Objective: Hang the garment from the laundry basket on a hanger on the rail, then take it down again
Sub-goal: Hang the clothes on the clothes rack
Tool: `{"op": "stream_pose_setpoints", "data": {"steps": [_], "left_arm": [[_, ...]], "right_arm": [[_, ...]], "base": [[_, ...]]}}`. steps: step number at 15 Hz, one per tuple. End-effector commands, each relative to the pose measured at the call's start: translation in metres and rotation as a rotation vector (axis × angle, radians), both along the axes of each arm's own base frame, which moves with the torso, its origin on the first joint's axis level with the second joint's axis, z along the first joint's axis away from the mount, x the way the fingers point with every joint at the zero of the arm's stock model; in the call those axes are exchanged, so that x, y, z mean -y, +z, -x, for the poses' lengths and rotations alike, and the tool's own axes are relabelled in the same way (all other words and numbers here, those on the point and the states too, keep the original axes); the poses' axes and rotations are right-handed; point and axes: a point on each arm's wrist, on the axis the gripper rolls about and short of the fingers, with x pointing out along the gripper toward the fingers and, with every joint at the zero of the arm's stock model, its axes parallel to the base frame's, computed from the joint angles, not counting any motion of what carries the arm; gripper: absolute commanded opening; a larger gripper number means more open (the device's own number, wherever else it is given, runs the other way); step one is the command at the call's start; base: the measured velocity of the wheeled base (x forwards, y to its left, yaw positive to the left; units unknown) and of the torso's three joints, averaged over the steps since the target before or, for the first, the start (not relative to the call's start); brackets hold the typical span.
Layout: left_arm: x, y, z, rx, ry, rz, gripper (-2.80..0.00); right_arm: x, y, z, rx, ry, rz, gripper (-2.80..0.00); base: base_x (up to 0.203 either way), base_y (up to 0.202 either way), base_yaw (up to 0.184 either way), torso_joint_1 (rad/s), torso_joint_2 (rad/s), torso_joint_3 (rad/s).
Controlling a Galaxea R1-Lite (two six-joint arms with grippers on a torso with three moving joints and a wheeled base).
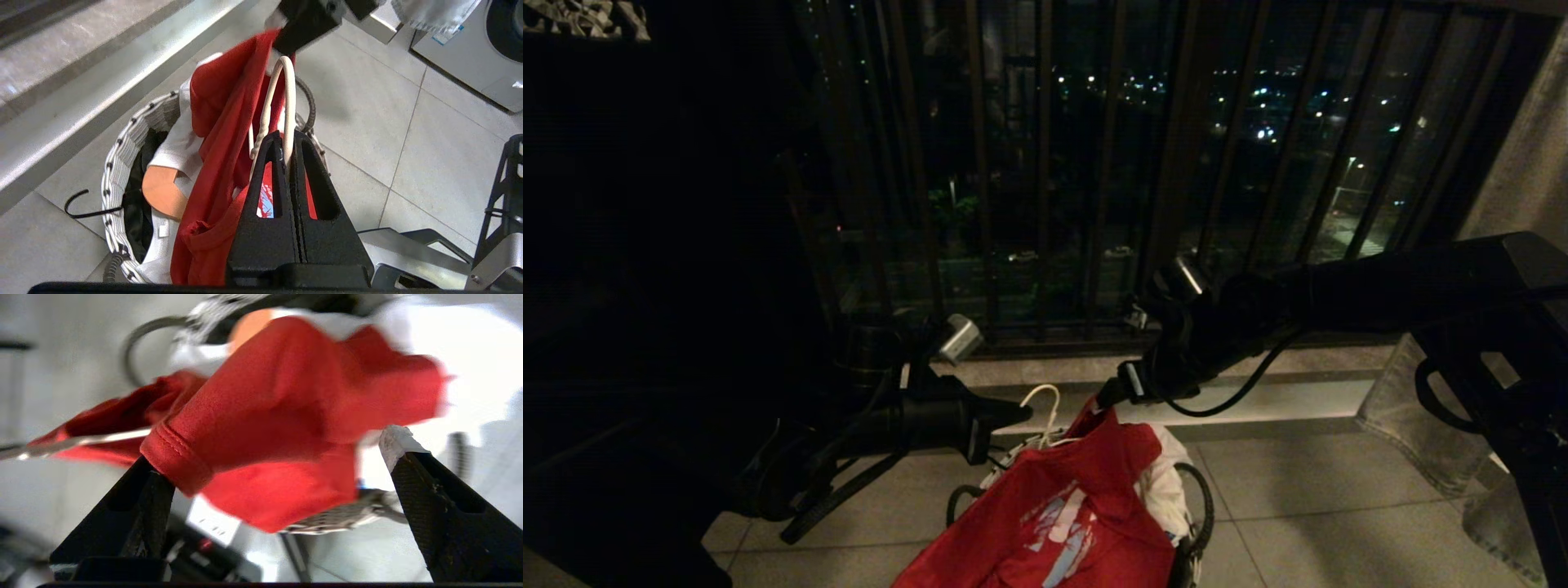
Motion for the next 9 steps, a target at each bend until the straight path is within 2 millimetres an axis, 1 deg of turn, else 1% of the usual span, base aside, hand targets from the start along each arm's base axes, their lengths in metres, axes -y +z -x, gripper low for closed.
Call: {"op": "stream_pose_setpoints", "data": {"steps": [1, 5, 9], "left_arm": [[-0.0017, 0.0091, 0.0044, 0.024, -0.004, 0.013, -2.80], [-0.0036, 0.0169, 0.0086, 0.042, -0.005, 0.023, -2.80], [-0.0043, 0.0191, 0.0099, 0.046, -0.004, 0.026, -2.80]], "right_arm": [[-0.0002, -0.0013, 0.0017, -0.026, 0.031, -0.039, 0.00], [0.0010, -0.0003, 0.0044, -0.073, 0.093, -0.143, 0.00], [0.0064, 0.0045, 0.0047, -0.080, 0.110, -0.191, 0.00]], "base": [[0.000, 0.000, 0.000, 0.000, 0.00, 0.000], [0.000, 0.000, 0.000, 0.000, 0.00, 0.000], [0.000, 0.000, 0.000, 0.000, 0.00, 0.000]]}}
